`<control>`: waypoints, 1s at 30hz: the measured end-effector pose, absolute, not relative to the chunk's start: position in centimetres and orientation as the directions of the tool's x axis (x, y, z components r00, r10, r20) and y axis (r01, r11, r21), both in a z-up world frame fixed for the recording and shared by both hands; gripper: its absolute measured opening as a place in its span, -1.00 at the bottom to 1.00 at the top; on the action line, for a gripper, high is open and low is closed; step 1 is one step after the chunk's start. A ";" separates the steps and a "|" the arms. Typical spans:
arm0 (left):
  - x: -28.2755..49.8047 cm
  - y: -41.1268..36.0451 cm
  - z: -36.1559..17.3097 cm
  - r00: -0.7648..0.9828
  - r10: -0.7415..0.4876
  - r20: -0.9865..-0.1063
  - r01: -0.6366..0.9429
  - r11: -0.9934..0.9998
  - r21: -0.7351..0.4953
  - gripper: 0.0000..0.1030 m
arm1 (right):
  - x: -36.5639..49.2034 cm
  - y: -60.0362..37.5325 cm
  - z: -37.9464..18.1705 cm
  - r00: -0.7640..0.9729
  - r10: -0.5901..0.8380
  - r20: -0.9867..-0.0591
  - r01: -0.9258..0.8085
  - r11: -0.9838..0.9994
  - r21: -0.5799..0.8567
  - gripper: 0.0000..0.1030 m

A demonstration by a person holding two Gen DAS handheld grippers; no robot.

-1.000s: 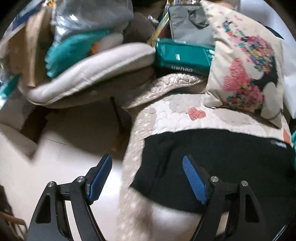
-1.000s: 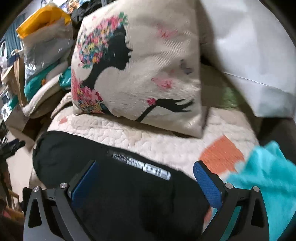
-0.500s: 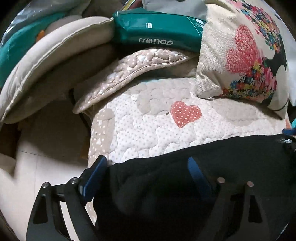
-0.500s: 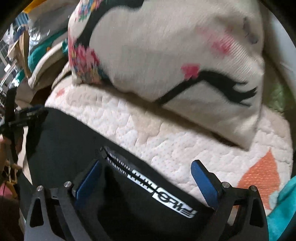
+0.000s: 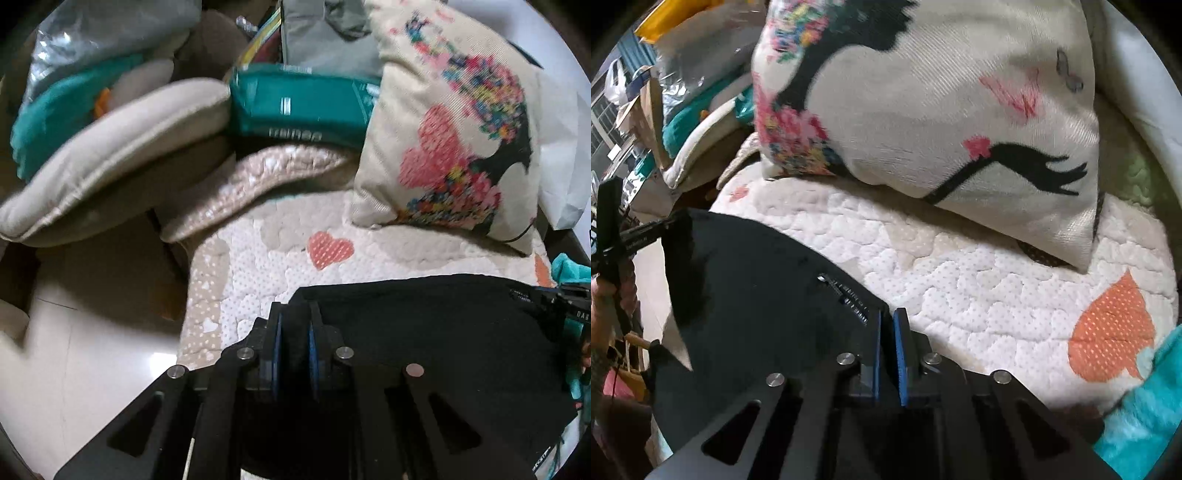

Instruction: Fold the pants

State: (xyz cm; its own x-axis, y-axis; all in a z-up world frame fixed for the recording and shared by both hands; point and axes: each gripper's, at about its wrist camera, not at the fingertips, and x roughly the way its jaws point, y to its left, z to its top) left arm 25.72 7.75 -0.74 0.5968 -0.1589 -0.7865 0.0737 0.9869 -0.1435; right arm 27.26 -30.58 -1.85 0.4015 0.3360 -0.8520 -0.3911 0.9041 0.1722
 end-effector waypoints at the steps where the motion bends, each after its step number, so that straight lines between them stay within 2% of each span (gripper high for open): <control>1: 25.3 7.6 0.0 0.611 -0.155 -0.776 0.076 0.988 -0.137 -0.78 | 26.9 -30.2 -1.6 0.408 0.334 -0.850 -0.394 0.904 0.166 -0.87; 8: 19.0 8.0 4.1 0.677 -0.130 -0.724 0.092 0.991 -0.092 -0.78 | 21.9 -29.7 1.6 0.454 0.324 -0.830 -0.405 0.905 0.132 -0.88; 16: 9.7 9.2 4.9 0.712 -0.126 -0.690 0.085 0.992 -0.093 -0.77 | 13.6 -28.9 3.3 0.463 0.339 -0.819 -0.425 0.896 0.130 -0.88; 23: 2.0 8.5 1.6 0.679 -0.094 -0.728 0.084 0.995 -0.050 -0.77 | 5.2 -28.6 -0.5 0.381 0.316 -0.869 -0.436 0.890 0.133 -0.88; 30: -2.5 8.3 -3.7 0.564 -0.018 -0.825 0.061 0.998 0.020 -0.70 | -0.2 -27.6 -4.9 0.276 0.290 -0.917 -0.457 0.879 0.140 -0.89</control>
